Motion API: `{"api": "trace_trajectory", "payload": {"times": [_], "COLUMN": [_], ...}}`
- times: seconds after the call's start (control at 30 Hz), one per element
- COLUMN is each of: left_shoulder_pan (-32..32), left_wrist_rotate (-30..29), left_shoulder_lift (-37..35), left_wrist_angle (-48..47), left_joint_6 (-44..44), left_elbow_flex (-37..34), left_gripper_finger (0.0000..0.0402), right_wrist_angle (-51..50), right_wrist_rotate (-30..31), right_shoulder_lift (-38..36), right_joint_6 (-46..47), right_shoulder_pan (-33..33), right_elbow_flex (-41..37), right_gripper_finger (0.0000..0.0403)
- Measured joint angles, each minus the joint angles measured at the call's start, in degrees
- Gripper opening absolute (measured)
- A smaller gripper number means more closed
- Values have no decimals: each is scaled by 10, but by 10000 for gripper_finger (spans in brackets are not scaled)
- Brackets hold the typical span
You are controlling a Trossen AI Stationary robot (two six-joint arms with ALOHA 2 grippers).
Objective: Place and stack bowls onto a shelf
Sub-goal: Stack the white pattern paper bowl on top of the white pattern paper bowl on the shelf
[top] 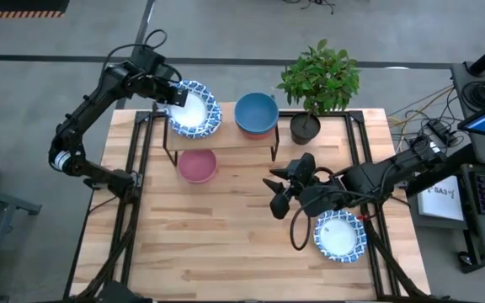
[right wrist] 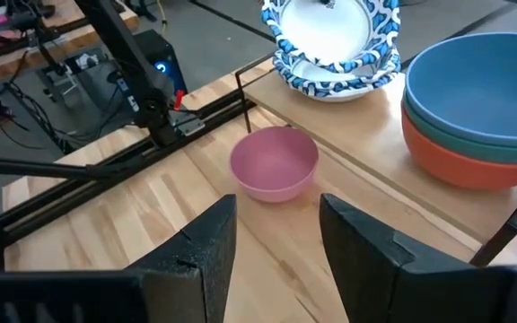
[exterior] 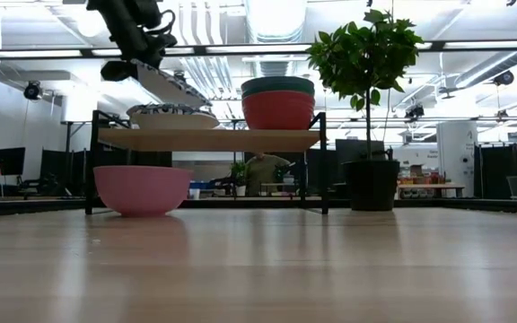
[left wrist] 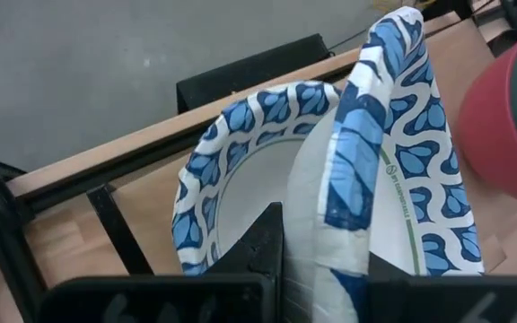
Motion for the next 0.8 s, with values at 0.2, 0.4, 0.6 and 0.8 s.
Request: {"api": "trace_trajectory", "payload": {"times": [0.2, 0.4, 0.6, 0.8], "left_shoulder_pan": [0, 0, 0, 0], "left_wrist_rotate": [0, -1, -2, -28], "left_shoulder_lift": [0, 0, 0, -8], "left_wrist_angle": [1, 1, 1, -8], "left_joint_6": [-1, -1, 5, 42], "left_elbow_flex": [1, 1, 1, 12], "left_gripper_finger": [37, 92, 144, 178], "right_wrist_angle": [0, -2, -2, -2], "right_wrist_rotate": [0, 0, 0, 0], "right_shoulder_lift": [-1, -1, -2, -2], "right_joint_6": [0, -1, -2, -2], "right_shoulder_pan": [-3, -5, -5, -5], "right_elbow_flex": [0, 0, 0, 0], "right_gripper_finger": [150, 148, 151, 149]}}
